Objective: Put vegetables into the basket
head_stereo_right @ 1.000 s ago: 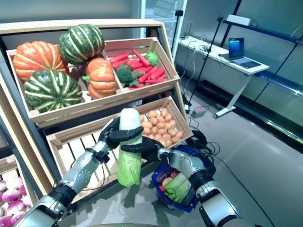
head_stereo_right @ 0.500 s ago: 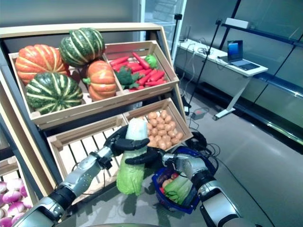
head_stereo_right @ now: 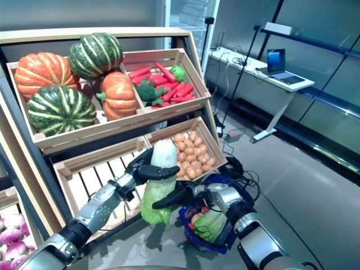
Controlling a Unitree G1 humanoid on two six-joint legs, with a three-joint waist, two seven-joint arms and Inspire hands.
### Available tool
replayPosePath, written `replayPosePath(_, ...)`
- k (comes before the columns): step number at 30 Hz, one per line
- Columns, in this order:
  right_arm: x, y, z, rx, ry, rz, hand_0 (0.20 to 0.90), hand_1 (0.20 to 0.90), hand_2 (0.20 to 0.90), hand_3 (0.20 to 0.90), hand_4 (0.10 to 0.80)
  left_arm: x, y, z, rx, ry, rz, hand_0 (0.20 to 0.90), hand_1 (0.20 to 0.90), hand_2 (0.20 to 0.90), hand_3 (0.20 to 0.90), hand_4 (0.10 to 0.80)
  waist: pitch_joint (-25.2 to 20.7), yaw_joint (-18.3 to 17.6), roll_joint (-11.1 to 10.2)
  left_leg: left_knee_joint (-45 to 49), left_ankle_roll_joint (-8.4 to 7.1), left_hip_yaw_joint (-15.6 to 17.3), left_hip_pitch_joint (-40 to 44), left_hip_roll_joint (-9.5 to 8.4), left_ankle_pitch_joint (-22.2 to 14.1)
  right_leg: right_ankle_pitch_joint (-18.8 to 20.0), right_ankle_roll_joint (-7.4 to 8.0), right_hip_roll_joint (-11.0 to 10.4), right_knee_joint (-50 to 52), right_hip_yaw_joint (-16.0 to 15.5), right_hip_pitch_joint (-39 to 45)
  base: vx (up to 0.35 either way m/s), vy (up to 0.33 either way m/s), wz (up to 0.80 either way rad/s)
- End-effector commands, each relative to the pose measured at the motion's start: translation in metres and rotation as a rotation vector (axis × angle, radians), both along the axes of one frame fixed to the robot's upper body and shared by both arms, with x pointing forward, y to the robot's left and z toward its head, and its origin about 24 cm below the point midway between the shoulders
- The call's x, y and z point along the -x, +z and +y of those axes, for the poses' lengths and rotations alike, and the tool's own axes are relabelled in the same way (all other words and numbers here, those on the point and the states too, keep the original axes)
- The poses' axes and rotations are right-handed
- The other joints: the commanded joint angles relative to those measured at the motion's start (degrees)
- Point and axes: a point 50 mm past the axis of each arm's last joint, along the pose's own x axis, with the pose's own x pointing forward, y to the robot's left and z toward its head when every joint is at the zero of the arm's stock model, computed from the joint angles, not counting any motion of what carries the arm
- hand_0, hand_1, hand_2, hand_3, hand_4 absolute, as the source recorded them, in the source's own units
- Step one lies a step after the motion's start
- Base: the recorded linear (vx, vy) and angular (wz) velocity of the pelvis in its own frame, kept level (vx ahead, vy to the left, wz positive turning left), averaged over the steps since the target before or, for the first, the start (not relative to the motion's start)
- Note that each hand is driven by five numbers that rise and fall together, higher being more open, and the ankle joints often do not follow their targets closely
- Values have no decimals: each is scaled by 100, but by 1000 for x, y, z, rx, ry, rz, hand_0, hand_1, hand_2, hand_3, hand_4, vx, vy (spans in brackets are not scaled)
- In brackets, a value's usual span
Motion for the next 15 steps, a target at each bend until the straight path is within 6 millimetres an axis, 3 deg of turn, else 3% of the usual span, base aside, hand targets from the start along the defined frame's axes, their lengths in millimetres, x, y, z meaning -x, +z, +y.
replayPosePath(1,-19,20,18,-107,-75,-47,900,900,900,900,800,-22,139,-66,438,-194,-538,300,300,300,300,400,-46,76,196,5,42,-178,71,-44,-316,146,-325,-63,143,27,-28,0,0,0)
replayPosePath(5,-20,31,33,-320,-183,-43,900,900,900,900,800,-22,136,-65,442,-189,-523,300,300,300,300,400,-54,72,231,5,41,-184,68,-42,-321,136,-321,-65,143,11,-27,0,0,0)
replayPosePath(6,-21,33,35,-347,-196,-44,855,855,855,855,770,-22,135,-65,443,-189,-522,300,300,300,300,400,-54,71,235,5,41,-185,68,-43,-323,137,-321,-65,139,8,-25,0,0,0)
replayPosePath(7,-22,41,41,-430,-245,-47,479,479,479,479,519,-21,135,-64,444,-185,-518,300,300,300,300,400,-54,67,248,5,45,-194,66,-50,-329,134,-322,-63,136,7,-24,0,0,0)
replayPosePath(8,-23,44,42,-454,-263,-54,356,356,356,356,438,-21,134,-64,445,-184,-516,300,300,300,300,400,-55,65,251,5,47,-195,68,-52,-332,133,-322,-63,133,8,-21,0,0,0)
replayPosePath(9,-24,52,48,-525,-297,-71,300,300,300,300,400,-20,133,-64,447,-181,-510,300,300,300,300,400,-55,54,266,5,54,-197,70,-54,-342,128,-320,-66,134,9,-23,0,0,0)
replayPosePath(15,-29,68,53,-616,-368,-132,300,300,300,300,400,-20,129,-65,449,-175,-484,300,300,300,300,400,-60,43,285,5,59,-198,70,-50,-357,125,-312,-73,121,6,-25,0,0,0)
